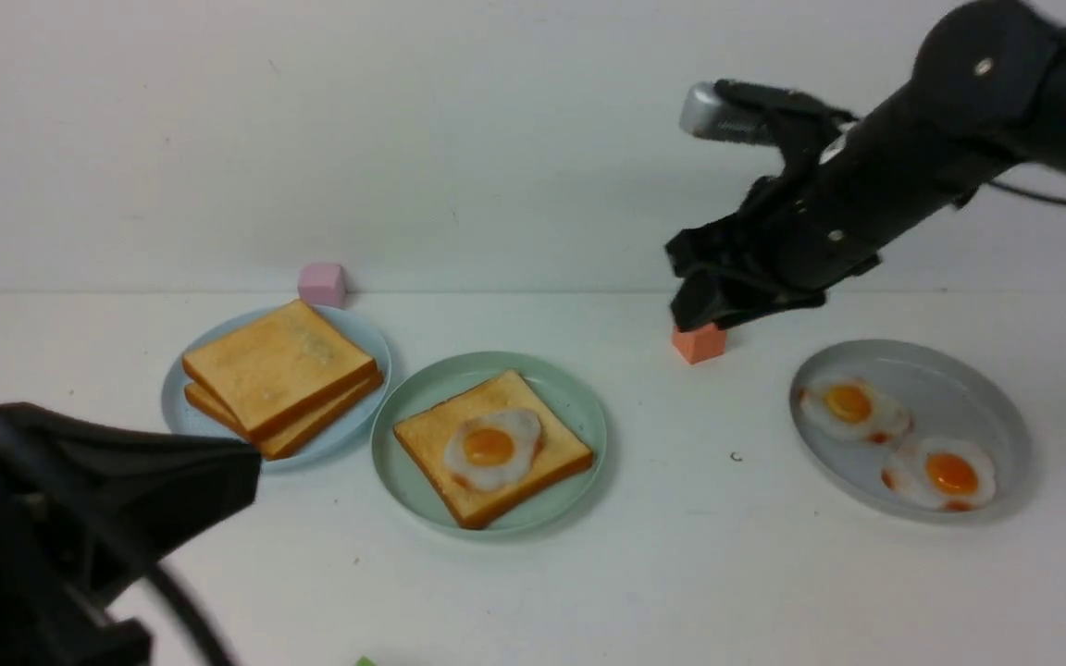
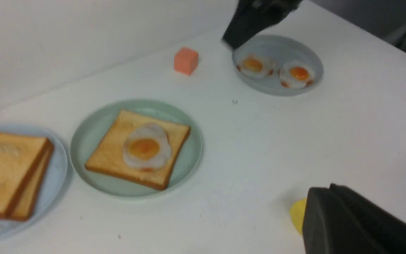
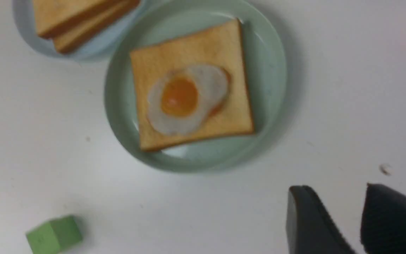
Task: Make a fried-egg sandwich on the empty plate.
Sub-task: Use the left arm to grab a slice of bread
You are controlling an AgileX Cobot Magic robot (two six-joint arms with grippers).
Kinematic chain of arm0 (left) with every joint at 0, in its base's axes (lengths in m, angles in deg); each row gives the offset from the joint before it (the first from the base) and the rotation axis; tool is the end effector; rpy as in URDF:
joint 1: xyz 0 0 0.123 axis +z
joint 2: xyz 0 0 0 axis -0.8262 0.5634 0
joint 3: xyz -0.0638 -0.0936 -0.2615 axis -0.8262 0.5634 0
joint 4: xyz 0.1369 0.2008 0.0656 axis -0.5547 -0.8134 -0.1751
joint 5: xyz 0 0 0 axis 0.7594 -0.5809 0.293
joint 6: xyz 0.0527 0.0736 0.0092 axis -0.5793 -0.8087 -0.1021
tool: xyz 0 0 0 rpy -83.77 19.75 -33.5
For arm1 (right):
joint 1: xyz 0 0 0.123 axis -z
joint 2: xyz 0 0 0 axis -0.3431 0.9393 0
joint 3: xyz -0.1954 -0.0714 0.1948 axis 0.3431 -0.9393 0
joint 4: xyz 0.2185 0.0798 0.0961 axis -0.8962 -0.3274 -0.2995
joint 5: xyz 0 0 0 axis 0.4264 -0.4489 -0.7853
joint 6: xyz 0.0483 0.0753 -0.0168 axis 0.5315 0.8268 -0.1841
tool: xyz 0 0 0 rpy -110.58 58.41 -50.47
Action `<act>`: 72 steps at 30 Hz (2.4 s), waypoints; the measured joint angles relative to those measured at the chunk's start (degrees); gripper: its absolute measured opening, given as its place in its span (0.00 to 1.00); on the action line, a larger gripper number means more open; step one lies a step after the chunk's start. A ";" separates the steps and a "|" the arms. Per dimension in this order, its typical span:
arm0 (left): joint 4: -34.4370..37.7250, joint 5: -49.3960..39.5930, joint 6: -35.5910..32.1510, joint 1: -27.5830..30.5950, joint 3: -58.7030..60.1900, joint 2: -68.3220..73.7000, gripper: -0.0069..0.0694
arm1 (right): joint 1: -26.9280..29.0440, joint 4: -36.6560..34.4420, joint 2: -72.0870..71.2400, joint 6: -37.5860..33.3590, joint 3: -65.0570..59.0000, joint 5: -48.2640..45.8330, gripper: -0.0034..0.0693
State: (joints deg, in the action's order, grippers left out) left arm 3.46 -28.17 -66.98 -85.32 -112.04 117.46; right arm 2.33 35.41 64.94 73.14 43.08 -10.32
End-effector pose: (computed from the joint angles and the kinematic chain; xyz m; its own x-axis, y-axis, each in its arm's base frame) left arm 0.1205 -0.0884 0.3469 -0.4246 0.1673 -0.8898 0.6076 0.7813 -0.1430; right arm 0.3583 0.1418 0.3215 -0.8303 -0.2389 -0.5035 -0.4087 0.8753 0.2586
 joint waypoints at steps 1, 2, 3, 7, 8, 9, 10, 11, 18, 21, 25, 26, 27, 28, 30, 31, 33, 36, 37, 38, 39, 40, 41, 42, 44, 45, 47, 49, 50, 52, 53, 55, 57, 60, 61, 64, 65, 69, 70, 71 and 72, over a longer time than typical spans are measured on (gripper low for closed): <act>0.00 0.00 1.16 0.00 0.00 2.57 0.09 | 0.00 3.14 -2.73 1.44 -0.54 -1.96 0.30; 0.00 0.18 2.19 0.00 0.00 5.24 0.09 | 0.00 5.84 -5.50 2.60 -1.45 -3.47 0.25; 0.00 0.24 2.40 0.00 0.00 5.79 0.09 | 0.00 6.33 -6.07 2.80 -1.67 -3.75 0.25; 0.00 0.60 5.02 0.62 -1.58 17.99 0.09 | 0.00 10.78 -19.95 5.01 -9.84 -5.89 0.09; -0.06 -0.16 5.17 1.11 -2.76 20.11 0.09 | 0.00 10.52 -23.03 5.01 -11.98 -5.89 0.08; -0.11 -0.82 5.17 1.65 -3.87 21.65 0.09 | 0.00 10.21 -25.48 5.01 -13.71 -5.82 0.07; -0.31 -1.62 5.20 2.53 -5.42 23.42 0.09 | 0.00 9.57 -28.52 5.01 -15.94 -5.39 0.06; -0.52 -2.01 5.20 3.19 -6.38 24.43 0.09 | 0.00 9.02 -30.29 4.84 -17.27 -5.15 0.06; -4.46 -5.37 5.35 13.94 -15.86 34.03 0.09 | 0.00 0.94 -48.94 -4.21 -29.84 1.97 0.06; -5.54 -6.94 5.38 16.13 -16.75 37.23 0.09 | 0.00 -2.19 -55.22 -7.66 -33.31 3.89 0.06; -6.88 -7.41 5.38 15.81 -16.81 39.02 0.09 | 0.00 -3.58 -59.49 -9.24 -36.28 5.78 0.06; -7.11 -7.41 5.38 15.72 -16.79 39.14 0.09 | 0.00 -3.64 -59.70 -9.40 -36.59 6.14 0.06; -7.36 -7.41 5.38 15.40 -16.82 39.14 0.09 | 0.00 -3.65 -59.70 -9.47 -36.76 6.42 0.06; -7.76 -7.41 5.43 15.21 -16.93 39.14 0.09 | 0.00 -3.78 -59.70 -9.47 -36.87 6.92 0.06; -8.66 -7.52 5.65 14.53 -16.99 39.14 0.09 | -0.29 -4.14 -59.58 -9.60 -37.01 7.68 0.06; -8.66 -7.52 5.73 14.45 -16.99 39.14 0.09 | -0.40 -4.14 -59.52 -9.66 -37.05 7.77 0.06; -10.32 -7.59 6.91 13.28 -16.99 39.14 0.09 | -3.08 -3.71 -59.52 -9.72 -37.05 9.46 0.06; -12.79 -7.79 9.53 12.27 -16.99 39.14 0.09 | -7.39 -2.01 -59.52 -9.76 -37.05 11.41 0.06; -13.45 -7.85 10.25 11.98 -16.99 39.14 0.09 | -8.59 -1.28 -59.52 -9.76 -37.05 11.84 0.06; -14.41 -7.96 11.04 11.66 -16.99 39.14 0.09 | -10.42 -0.29 -59.52 -9.76 -37.05 12.38 0.06; -14.56 -7.96 11.15 11.57 -16.99 39.14 0.09 | -10.42 -0.29 -59.52 -9.76 -37.05 12.35 0.06; -15.73 -7.96 11.62 11.31 -16.99 39.14 0.09 | -12.06 0.87 -59.52 -9.76 -37.05 12.69 0.06; -16.06 -7.90 11.71 11.31 -16.99 39.14 0.09 | -12.49 1.31 -59.52 -9.76 -37.05 12.88 0.06; -16.69 -7.66 11.92 11.28 -16.99 39.14 0.09 | -12.75 1.57 -59.52 -9.76 -37.05 13.15 0.06; -17.89 -7.20 12.61 11.28 -16.99 39.14 0.09 | -13.02 1.79 -59.52 -9.76 -37.05 13.40 0.06; -18.70 -6.84 13.20 11.28 -16.99 39.14 0.09 | -13.07 1.87 -59.51 -9.76 -37.05 13.46 0.06; -20.77 -5.62 15.27 11.28 -16.99 39.41 0.09 | -13.08 2.08 -59.40 -9.76 -37.05 13.49 0.06; -24.14 -4.36 17.30 11.28 -17.11 40.77 0.09 | -13.08 2.20 -59.29 -9.76 -37.05 13.67 0.06; -24.14 -4.36 17.30 11.28 -17.11 40.77 0.09 | -13.08 2.20 -59.26 -9.76 -37.05 13.64 0.06; -26.34 -3.29 18.73 11.28 -17.11 42.63 0.09 | -13.08 2.20 -59.22 -9.76 -37.05 13.83 0.06; -28.05 -1.73 19.50 11.28 -17.11 44.44 0.11 | -13.08 2.20 -59.22 -9.76 -37.05 13.90 0.07; -29.94 0.37 19.92 11.28 -17.11 46.27 0.13 | -13.08 2.01 -59.22 -9.76 -37.05 13.90 0.07; -33.04 3.49 20.51 11.44 -17.52 48.61 0.19 | -13.08 1.37 -59.22 -9.76 -37.05 13.90 0.07; -35.12 3.68 22.56 12.87 -20.65 52.13 0.28 | -13.08 0.80 -59.22 -9.76 -37.05 13.69 0.07; -35.33 2.86 22.97 13.69 -22.37 53.39 0.31 | -13.08 0.68 -59.22 -9.76 -37.05 13.46 0.07; -35.58 -0.63 22.04 15.72 -27.48 56.67 0.35 | -13.08 0.68 -59.22 -9.76 -37.05 12.92 0.07; -35.44 -2.20 20.61 16.15 -29.19 57.82 0.35 | -13.08 0.68 -59.22 -9.76 -37.05 12.85 0.07; -33.07 -7.21 12.77 16.45 -33.67 61.00 0.36 | -13.08 0.68 -59.22 -9.76 -37.05 12.79 0.08; -31.26 -9.39 9.08 16.45 -35.79 62.25 0.36 | -13.08 0.68 -59.22 -9.76 -37.05 12.67 0.08; -30.41 -10.36 7.49 16.45 -36.98 62.96 0.36 | -13.08 0.68 -59.22 -9.76 -37.05 12.55 0.08; -30.27 -10.57 7.22 16.45 -37.20 63.10 0.36 | -13.08 0.68 -59.22 -9.76 -37.05 12.55 0.08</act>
State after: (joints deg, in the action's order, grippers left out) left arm -26.81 -38.74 -59.75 -68.87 -149.24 180.56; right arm -10.75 36.10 5.72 63.39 6.03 2.23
